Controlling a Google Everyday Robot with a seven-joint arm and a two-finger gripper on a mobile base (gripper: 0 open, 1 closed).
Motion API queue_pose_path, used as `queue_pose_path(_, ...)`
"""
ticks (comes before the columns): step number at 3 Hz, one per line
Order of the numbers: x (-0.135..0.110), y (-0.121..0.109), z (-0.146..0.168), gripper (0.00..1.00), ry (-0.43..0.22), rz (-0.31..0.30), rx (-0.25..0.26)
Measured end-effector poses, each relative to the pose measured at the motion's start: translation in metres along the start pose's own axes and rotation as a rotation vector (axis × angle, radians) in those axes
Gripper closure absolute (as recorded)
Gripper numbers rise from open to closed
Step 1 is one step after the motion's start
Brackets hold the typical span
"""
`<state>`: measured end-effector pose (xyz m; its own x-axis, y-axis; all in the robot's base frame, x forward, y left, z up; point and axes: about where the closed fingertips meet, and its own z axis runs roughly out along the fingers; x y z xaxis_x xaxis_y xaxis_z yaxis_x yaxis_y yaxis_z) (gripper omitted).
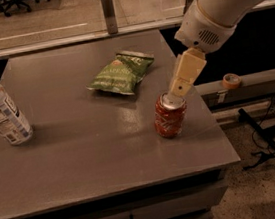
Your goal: Pick green jalapeno chip bag
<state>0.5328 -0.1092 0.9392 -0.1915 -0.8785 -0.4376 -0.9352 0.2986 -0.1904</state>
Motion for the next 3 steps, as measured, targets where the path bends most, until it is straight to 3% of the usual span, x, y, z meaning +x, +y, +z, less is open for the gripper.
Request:
queue_pose_path(1,-0.027,-0.026,0.024,0.0,-0.106,0.058,-0.051)
queue_pose_path(2,-0.052,-0.053,0.036,0.0,-0.186,0.097,-0.07)
queue_pose_path(3,-0.077,-0.069,0.061,0.0,-0.214,0.15,-0.043)
